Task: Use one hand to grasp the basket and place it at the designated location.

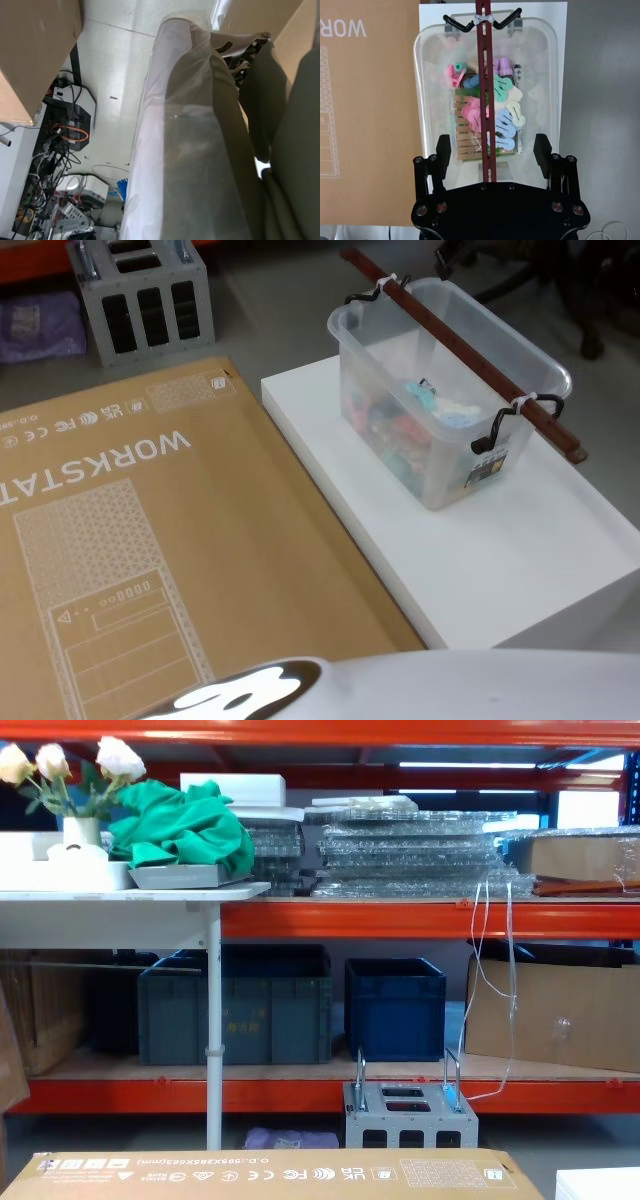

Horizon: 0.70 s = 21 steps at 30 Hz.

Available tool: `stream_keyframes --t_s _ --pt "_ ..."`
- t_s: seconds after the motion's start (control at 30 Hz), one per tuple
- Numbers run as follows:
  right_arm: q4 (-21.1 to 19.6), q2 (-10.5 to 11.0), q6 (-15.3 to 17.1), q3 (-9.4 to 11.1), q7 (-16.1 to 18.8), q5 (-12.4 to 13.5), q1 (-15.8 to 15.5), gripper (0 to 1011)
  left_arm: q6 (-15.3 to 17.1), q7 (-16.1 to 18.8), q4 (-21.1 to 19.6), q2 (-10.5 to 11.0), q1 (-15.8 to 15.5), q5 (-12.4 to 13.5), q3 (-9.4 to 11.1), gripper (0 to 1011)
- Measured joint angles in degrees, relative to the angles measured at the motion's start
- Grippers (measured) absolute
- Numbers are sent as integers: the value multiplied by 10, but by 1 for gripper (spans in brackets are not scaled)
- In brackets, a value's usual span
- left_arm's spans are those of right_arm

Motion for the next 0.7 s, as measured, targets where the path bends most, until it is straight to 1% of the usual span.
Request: stream_keyframes --t_s 0.7 --pt "0 0 0 0 0 0 0 1000 0 0 0 0 0 0 0 0"
